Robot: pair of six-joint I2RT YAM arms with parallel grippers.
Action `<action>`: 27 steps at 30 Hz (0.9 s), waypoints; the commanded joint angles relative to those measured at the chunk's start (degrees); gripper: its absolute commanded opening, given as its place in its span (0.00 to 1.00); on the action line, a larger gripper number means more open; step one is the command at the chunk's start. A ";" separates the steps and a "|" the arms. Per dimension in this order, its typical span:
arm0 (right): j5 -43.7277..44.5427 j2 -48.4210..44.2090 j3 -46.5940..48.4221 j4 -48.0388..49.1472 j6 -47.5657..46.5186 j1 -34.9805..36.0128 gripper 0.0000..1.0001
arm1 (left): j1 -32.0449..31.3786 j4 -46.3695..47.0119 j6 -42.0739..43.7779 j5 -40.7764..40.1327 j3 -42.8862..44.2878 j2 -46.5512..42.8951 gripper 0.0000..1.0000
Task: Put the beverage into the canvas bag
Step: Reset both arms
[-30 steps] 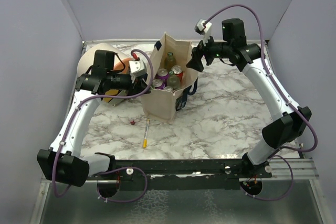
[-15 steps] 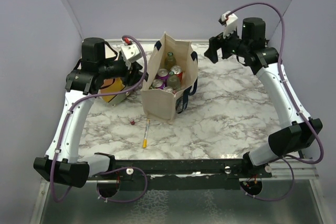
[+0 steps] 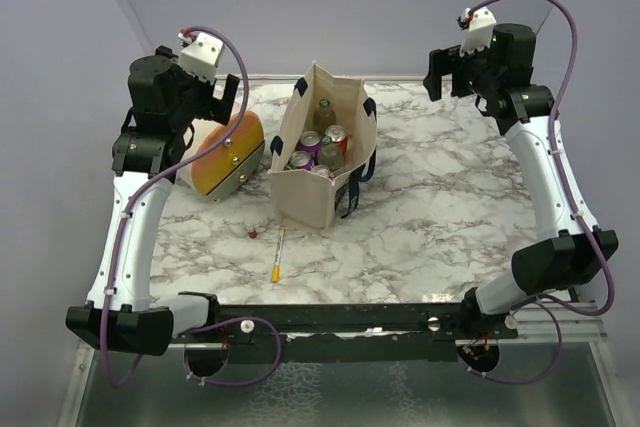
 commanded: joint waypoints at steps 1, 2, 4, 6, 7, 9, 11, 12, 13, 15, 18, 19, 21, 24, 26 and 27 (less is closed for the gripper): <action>5.85 0.45 4.92 0.38 2.01 0.25 1.00 | 0.46 4.66 0.00 -8.56 2.40 0.02 0.99; 6.39 0.54 6.03 -0.36 2.57 0.20 1.00 | 0.60 4.82 -0.49 -8.62 3.00 0.27 0.99; 4.43 0.47 8.03 -2.73 1.53 0.25 1.00 | 1.16 5.47 -1.50 -8.34 4.12 0.82 0.99; 2.51 -0.04 9.01 -4.62 -0.20 0.25 1.00 | 1.81 6.14 -2.39 -7.15 4.46 1.18 0.99; 2.19 -0.38 9.28 -5.55 -0.63 0.25 1.00 | 2.11 6.19 -2.68 -6.58 4.38 1.30 0.99; 2.32 -1.38 9.80 -7.38 -1.69 0.24 1.00 | 2.38 5.86 -3.65 -6.36 3.94 1.20 0.99; 3.08 -2.64 10.32 -9.04 -3.17 0.25 1.00 | 2.71 5.78 -4.05 -5.64 2.21 0.16 0.99; 3.74 -3.71 9.92 -9.29 -3.94 0.25 1.00 | 2.83 6.20 -4.04 -5.44 0.98 -0.74 0.99; 4.55 -4.87 8.99 -8.98 -4.55 0.20 1.00 | 2.92 6.69 -4.17 -5.47 -0.37 -1.57 0.99; 5.42 -7.77 5.55 -7.16 -5.18 0.25 1.00 | 3.17 7.28 -4.78 -5.43 -2.01 -3.01 0.99; 4.95 -11.74 0.36 -6.03 -4.69 0.25 1.00 | 3.47 6.67 -6.19 -4.80 -2.28 -3.59 0.99; 4.82 -12.84 -0.85 -5.88 -4.54 0.25 1.00 | 3.47 6.20 -6.89 -4.74 -2.15 -3.60 0.99; 5.00 -15.21 -3.50 -4.78 -5.00 0.25 1.00 | 3.52 5.20 -7.92 -4.66 -2.06 -3.91 0.99; 6.54 -18.54 -7.27 -2.74 -5.64 0.25 1.00 | 3.45 7.12 -9.32 -5.77 -5.24 -6.40 0.99; 6.72 -19.98 -8.99 -1.97 -5.60 0.25 1.00 | 3.75 9.49 -9.85 -6.79 -7.93 -8.61 0.99; 6.12 -20.55 -9.61 -1.89 -5.41 0.25 1.00 | 4.14 10.25 -9.75 -7.00 -8.44 -9.64 0.99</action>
